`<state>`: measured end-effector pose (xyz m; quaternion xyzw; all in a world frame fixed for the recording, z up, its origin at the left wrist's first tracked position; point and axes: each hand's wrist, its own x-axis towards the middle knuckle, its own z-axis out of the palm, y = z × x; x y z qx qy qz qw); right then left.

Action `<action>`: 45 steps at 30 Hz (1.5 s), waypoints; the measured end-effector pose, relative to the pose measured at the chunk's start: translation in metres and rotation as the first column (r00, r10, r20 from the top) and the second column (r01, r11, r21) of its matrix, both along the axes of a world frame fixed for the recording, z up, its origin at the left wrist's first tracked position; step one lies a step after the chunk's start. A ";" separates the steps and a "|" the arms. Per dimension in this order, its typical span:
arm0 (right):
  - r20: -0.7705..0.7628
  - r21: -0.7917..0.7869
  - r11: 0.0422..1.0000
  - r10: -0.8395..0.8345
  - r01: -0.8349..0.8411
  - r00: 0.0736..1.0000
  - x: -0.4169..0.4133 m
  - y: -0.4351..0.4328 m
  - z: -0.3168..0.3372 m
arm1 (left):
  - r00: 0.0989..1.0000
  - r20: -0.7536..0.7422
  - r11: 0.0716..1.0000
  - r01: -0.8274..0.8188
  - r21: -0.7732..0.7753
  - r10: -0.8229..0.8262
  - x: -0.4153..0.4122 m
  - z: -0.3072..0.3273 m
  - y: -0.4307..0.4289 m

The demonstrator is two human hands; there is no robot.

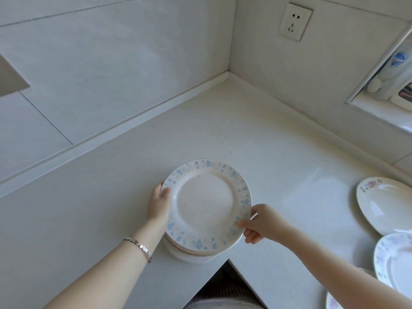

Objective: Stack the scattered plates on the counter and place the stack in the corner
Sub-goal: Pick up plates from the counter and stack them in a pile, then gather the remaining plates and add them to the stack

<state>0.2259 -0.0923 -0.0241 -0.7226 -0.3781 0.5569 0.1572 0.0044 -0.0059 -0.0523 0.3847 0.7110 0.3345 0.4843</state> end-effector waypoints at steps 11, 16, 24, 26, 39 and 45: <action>-0.171 0.181 0.888 -0.395 0.422 0.903 -0.012 0.025 -0.020 | 1.000 -0.018 1.000 0.004 0.028 -0.004 -0.005 -0.003 -0.003; -0.345 0.115 0.807 -0.515 0.579 0.785 -0.028 0.024 -0.046 | 0.997 0.065 0.999 0.048 -0.006 -0.048 -0.011 -0.005 -0.006; -0.327 0.178 0.819 -0.474 0.545 0.818 -0.033 0.019 -0.040 | 0.975 0.152 0.986 0.165 -0.015 -0.161 -0.027 -0.028 0.001; -0.310 0.183 0.832 -0.457 0.524 0.833 -0.034 0.018 -0.036 | 0.971 0.140 0.981 0.193 0.004 -0.192 -0.030 -0.025 0.001; 0.055 0.317 0.799 -0.553 0.511 0.831 0.033 -0.075 0.011 | 0.548 -0.143 0.555 0.832 -0.011 -0.824 0.092 0.043 -0.034; 0.147 0.322 0.772 -0.613 0.548 0.776 0.123 -0.181 0.031 | 0.116 -0.183 0.148 0.973 -0.177 -0.976 0.195 0.033 -0.107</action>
